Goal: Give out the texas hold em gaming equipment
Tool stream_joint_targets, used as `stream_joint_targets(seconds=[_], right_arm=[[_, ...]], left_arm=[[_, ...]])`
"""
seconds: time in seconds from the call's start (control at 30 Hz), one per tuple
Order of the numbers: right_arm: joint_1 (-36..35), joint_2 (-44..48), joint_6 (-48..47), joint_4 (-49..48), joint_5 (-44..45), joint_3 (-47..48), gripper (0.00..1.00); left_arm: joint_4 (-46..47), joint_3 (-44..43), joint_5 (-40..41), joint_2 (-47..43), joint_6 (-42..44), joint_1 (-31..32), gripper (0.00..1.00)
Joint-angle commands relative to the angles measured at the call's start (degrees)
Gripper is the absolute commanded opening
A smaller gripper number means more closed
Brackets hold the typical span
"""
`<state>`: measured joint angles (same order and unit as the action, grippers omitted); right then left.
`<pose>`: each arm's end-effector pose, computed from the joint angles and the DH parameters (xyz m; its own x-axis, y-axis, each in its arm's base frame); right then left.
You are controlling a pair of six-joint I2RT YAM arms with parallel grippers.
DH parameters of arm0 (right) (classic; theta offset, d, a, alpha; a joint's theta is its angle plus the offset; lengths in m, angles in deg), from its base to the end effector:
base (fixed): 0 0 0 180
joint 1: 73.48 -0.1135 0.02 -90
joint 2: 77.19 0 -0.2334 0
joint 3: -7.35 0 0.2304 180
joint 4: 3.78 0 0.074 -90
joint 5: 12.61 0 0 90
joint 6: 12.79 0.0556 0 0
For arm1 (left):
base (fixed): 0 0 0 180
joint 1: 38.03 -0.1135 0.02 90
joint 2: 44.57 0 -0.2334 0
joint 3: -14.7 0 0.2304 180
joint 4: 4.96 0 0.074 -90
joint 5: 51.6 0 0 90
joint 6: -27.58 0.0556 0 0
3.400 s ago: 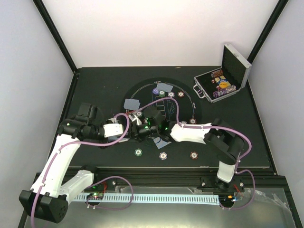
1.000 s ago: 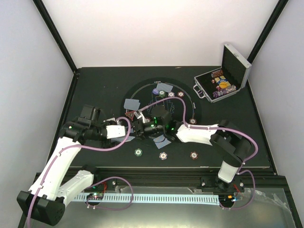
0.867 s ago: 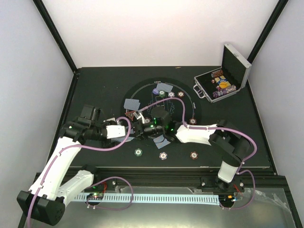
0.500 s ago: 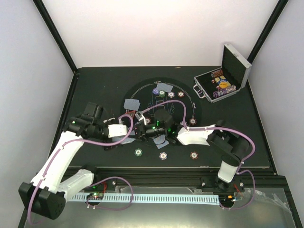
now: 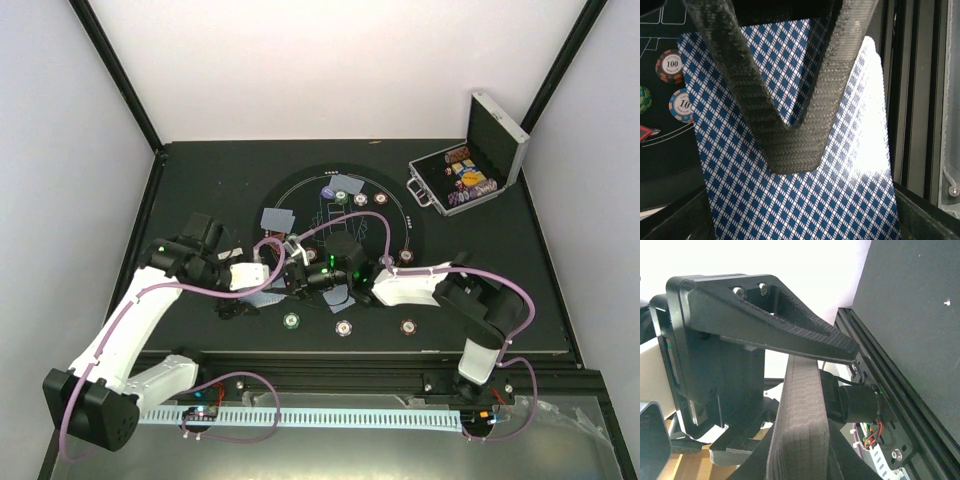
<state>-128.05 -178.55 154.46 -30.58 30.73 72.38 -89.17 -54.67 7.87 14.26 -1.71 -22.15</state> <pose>0.1770 0.3186 0.1873 -0.9722 -0.2117 -0.1002 -0.1216 0.0904 0.9885 0.1461 -0.0709 0.2384 -0.1262 0.8170 -0.5627 0.9875 0.1572 0.0067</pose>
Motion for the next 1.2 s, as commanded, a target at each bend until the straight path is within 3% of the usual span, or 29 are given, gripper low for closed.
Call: stream_joint_targets(seconds=[0.0,0.17,0.27,0.43,0.87,1.17], right_arm=[[-0.1,-0.8,-1.2,-1.3,-0.7,0.9,0.01],[-0.1,-1.3,-0.8,-0.9,-0.5,0.9,0.01],[-0.1,-1.7,0.0,-0.9,-0.1,0.7,0.01],[-0.1,-1.8,1.8,-1.8,1.5,0.3,0.01],[-0.3,-1.1,1.5,-1.1,2.5,-0.6,0.01],[-0.6,-0.4,-1.1,3.9,3.7,0.5,0.01]], left_arm=[[0.4,-2.5,-1.6,0.0,-0.7,1.0,0.79],[2.8,-1.8,-0.1,-0.6,-1.7,2.1,0.77],[4.3,-1.4,0.6,-2.0,-2.4,2.7,0.83],[5.5,0.3,3.1,-3.7,-2.3,4.1,0.86],[6.7,2.1,9.7,-2.9,-3.6,4.9,0.76],[6.5,1.1,7.2,-3.0,-3.1,4.9,0.71]])
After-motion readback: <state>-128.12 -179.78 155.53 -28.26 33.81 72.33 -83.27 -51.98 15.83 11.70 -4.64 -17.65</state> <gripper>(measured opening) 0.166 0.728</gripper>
